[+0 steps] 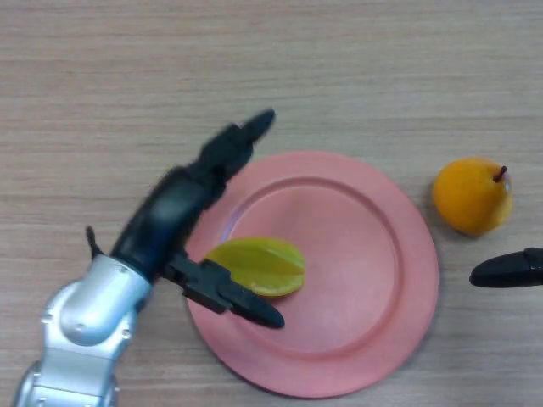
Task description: Pick up the yellow starfruit and place it on the plate
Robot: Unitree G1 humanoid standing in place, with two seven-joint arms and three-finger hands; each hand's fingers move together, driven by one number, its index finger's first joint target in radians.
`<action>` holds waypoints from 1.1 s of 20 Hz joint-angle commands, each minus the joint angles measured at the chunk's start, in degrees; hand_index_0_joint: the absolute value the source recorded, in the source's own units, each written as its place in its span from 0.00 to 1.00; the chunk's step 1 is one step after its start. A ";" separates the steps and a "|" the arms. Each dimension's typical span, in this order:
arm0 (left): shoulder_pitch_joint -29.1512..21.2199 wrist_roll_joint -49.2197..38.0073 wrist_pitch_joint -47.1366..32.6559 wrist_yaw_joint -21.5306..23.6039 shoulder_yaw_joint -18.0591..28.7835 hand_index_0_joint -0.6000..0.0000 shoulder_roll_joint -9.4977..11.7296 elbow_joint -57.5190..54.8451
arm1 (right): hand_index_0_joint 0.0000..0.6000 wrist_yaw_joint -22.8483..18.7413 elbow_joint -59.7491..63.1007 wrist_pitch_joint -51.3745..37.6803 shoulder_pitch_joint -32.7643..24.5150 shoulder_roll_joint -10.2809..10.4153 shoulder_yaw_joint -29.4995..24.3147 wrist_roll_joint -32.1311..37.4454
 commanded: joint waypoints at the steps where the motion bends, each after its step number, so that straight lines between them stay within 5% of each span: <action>1: -2.77 -4.23 -10.53 6.72 6.08 1.00 2.08 -3.23 | 0.00 -0.27 -3.26 -6.14 -1.20 -1.53 -2.85 0.52; 10: -2.43 -14.36 -19.36 12.58 16.93 1.00 8.43 3.81 | 0.00 -0.80 0.15 -8.70 -2.83 -1.82 -0.01 -1.11; 22: -3.28 -16.77 -12.74 11.56 17.69 1.00 9.62 2.79 | 0.00 -1.43 4.87 -12.31 -3.75 -1.91 1.30 0.05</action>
